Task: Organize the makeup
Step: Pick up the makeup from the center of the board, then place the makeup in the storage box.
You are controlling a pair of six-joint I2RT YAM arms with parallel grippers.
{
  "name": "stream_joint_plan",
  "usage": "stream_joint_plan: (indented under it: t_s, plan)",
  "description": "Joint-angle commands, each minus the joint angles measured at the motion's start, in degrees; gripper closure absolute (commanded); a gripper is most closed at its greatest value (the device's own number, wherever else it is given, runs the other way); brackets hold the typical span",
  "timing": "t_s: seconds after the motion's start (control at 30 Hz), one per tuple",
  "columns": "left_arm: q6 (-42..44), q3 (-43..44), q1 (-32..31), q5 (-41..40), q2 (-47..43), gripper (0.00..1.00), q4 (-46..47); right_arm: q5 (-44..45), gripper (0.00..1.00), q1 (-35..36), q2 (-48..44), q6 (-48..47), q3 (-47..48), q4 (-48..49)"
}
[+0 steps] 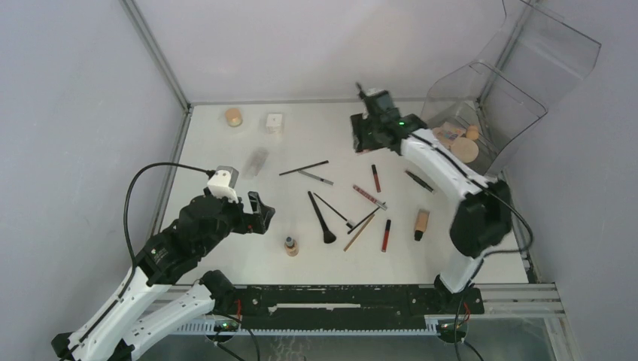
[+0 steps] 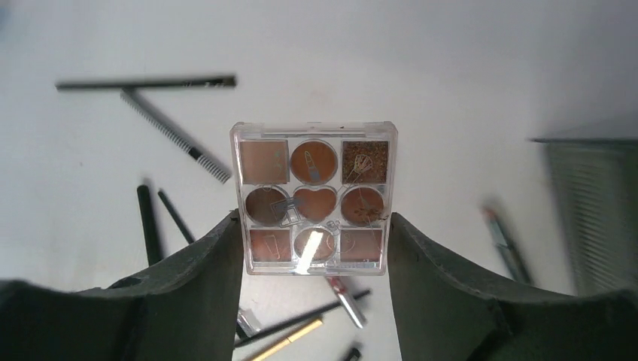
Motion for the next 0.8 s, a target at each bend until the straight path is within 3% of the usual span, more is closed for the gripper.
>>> stream_joint_plan:
  t_s: [0.0, 0.17, 0.3, 0.67, 0.77]
  plan:
    - [-0.7, 0.5, 0.3, 0.6, 0.0, 0.00, 1.5, 4.0, 0.56, -7.5, -13.6, 0.5, -3.3, 0.0]
    - [-0.5, 0.3, 0.3, 1.0, 0.7, 0.00, 2.5, 8.9, 0.56, -17.9, -21.6, -0.6, -5.7, -1.4]
    - [-0.2, 0.5, 0.3, 1.6, 1.4, 0.00, 3.4, 11.3, 0.56, -25.3, -22.8, 1.4, -5.8, -1.8]
    - [0.9, 1.5, 0.3, 1.6, 2.0, 0.00, 1.7, 20.0, 0.53, -34.5, -15.2, 2.7, -3.1, 0.0]
    - [1.0, 1.0, 0.3, 1.1, 1.5, 0.00, 1.1, 24.2, 0.44, -34.8, -13.1, 3.3, -2.3, -1.3]
